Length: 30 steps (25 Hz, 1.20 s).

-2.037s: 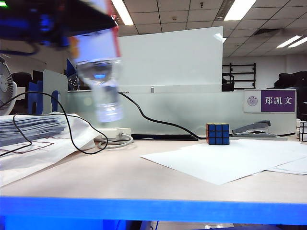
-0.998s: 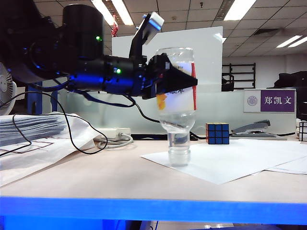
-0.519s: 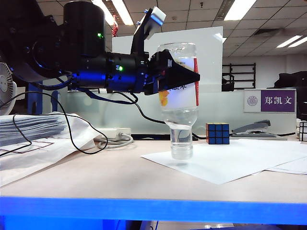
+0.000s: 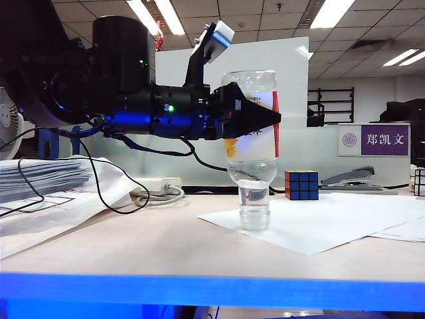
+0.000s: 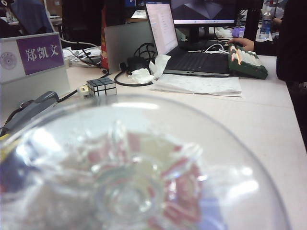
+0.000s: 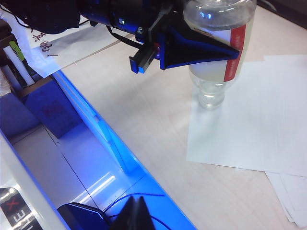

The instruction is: Flip the plastic bottle upside down.

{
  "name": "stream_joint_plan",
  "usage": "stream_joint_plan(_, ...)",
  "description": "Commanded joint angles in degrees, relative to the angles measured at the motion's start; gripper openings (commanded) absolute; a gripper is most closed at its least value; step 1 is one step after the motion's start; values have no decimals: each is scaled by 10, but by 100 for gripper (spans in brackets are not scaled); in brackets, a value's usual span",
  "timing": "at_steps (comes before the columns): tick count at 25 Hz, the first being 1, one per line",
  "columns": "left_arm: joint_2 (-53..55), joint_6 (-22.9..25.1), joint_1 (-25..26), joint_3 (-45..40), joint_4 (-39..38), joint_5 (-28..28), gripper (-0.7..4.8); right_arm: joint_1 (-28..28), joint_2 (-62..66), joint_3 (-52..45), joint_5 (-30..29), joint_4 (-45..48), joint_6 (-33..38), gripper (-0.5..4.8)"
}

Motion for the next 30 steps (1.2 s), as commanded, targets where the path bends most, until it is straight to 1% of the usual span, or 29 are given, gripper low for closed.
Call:
stream_joint_plan(1, 4, 3, -2, 1, -8, 6, -5, 1, 0, 1, 5, 10, -3, -9)
stream_joint_plan(4, 4, 3, -2, 1, -5, 6, 1, 1, -1, 1, 5, 10, -3, -9)
stream_joint_plan(6, 4, 1, -1, 1, -2, 6, 68, 1, -1, 1, 5, 10, -4, -9)
stream_joint_plan(7, 4, 1, -1, 1, -2, 6, 115, 1, -1, 1, 5, 10, -4, -9)
stream_joint_plan(8, 4, 0, -1, 1, -2, 6, 174, 1, -1, 1, 5, 10, -4, -9)
stream_joint_plan(9, 4, -1, -1, 1, -2, 6, 209, 1, -1, 1, 5, 10, -4, -9)
stream_joint_plan(12, 3, -2, -1, 1, -2, 6, 285, 1, -1, 1, 5, 10, -4, -9)
stream_joint_plan(14, 3, -2, -1, 1, -2, 6, 324, 1, -1, 1, 5, 10, -4, -9)
stream_joint_plan(17, 3, -6, -1, 1, 3, 5, 406, 1, -1, 1, 5, 10, -4, -9)
stream_joint_plan(19, 3, -11, -1, 1, 8, 5, 422, 1, -1, 1, 5, 10, -4, -9)
stream_joint_plan(22, 3, -15, -1, 1, 24, 5, 472, 1, -1, 1, 7, 10, -4, -9)
stream_joint_plan(23, 3, -19, -1, 1, 33, 5, 479, 1, -1, 1, 7, 10, -4, -9)
stream_joint_plan(30, 3, -54, -1, 1, 97, 3, 479, 1, -1, 1, 9, 11, -4, -9)
